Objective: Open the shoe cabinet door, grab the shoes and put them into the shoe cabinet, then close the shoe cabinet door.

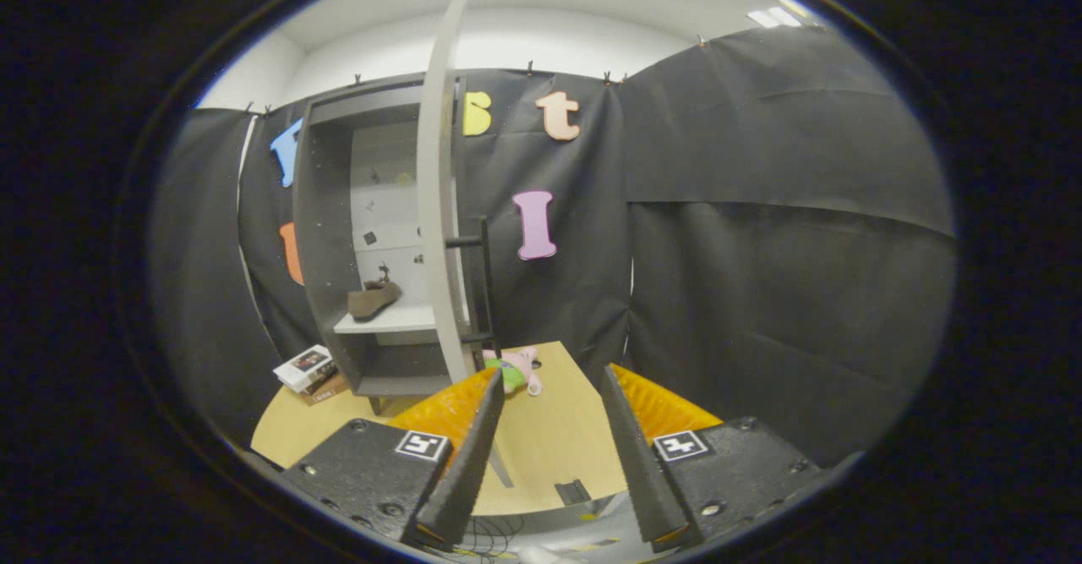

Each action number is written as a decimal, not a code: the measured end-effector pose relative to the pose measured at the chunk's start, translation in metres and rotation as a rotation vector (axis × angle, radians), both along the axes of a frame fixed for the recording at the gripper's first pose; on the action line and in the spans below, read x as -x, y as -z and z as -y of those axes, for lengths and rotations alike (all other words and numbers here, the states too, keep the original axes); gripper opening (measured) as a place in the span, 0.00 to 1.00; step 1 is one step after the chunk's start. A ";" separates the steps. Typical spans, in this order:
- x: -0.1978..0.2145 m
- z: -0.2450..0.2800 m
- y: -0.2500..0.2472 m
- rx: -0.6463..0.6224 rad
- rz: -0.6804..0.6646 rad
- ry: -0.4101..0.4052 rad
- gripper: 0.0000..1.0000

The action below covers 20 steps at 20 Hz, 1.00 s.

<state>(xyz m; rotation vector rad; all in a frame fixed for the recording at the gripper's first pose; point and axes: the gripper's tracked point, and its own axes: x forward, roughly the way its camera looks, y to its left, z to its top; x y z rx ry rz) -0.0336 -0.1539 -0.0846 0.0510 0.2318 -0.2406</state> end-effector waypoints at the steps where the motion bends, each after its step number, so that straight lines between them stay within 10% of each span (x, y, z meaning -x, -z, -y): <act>1: -0.001 -0.011 0.010 0.005 -0.007 -0.014 0.79; 20: -0.102 -0.257 0.307 -0.087 -0.384 -0.396 0.90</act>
